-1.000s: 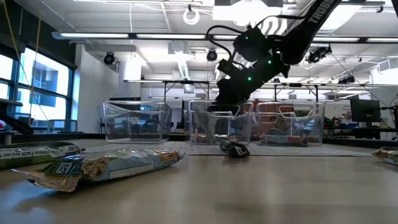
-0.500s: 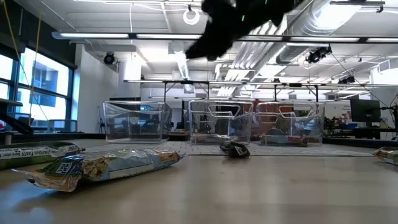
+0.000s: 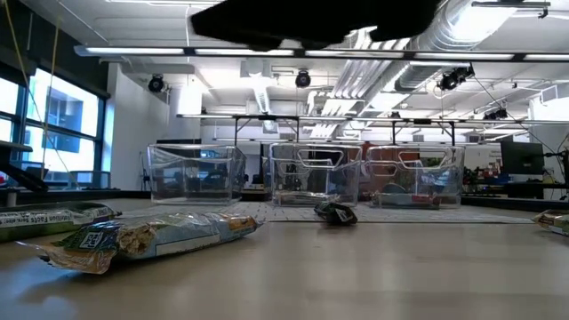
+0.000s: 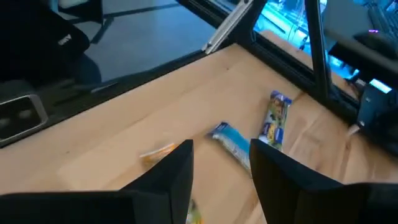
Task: Pick and place Granola Bars by type
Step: Put the orange granola bar into the middle transparent bin
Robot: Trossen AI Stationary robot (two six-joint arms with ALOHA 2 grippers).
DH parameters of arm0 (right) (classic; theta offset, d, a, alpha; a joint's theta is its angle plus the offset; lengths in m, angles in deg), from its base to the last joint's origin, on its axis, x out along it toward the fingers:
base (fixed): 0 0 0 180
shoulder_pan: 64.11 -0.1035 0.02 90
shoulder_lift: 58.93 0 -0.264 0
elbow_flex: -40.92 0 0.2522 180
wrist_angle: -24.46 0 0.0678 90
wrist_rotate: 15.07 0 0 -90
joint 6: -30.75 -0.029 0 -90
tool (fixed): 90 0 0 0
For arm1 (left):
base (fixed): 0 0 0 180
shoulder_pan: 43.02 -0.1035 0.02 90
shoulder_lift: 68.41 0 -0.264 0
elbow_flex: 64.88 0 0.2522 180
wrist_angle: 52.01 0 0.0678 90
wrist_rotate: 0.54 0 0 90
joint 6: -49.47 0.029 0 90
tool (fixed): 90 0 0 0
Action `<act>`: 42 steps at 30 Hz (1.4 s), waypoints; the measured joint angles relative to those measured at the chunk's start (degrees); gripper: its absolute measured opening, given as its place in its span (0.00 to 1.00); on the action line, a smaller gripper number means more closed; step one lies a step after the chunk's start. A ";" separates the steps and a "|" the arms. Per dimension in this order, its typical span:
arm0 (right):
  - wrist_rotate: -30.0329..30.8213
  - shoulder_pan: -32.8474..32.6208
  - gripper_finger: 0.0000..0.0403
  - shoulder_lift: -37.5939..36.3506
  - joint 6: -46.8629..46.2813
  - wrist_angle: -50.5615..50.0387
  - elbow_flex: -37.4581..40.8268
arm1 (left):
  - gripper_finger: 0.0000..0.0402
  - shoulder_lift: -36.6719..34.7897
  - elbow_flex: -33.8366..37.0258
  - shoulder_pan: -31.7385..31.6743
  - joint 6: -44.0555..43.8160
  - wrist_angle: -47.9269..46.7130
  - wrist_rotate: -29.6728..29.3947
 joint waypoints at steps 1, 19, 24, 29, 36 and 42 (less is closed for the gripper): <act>-0.03 0.01 0.35 1.66 -0.01 0.25 -1.40 | 0.43 0.00 0.00 0.00 0.00 0.00 0.00; -2.27 -0.98 0.45 20.49 -1.34 -18.44 -20.78 | 0.43 0.02 0.00 0.00 -0.39 0.09 3.52; -2.32 -1.03 0.50 20.44 -1.00 -18.52 -20.74 | 0.43 0.02 0.00 0.00 -0.39 0.06 4.40; -2.70 -1.08 0.51 20.44 -0.97 -21.01 -20.71 | 0.43 0.17 0.00 0.00 -0.39 0.02 4.47; 2.34 -1.18 0.50 20.42 0.13 -19.76 -18.37 | 0.43 0.81 0.00 0.00 -0.37 0.17 4.55; 1.73 -0.83 0.46 20.16 -0.01 -18.80 -15.28 | 0.43 1.56 0.00 0.00 -0.37 0.14 4.90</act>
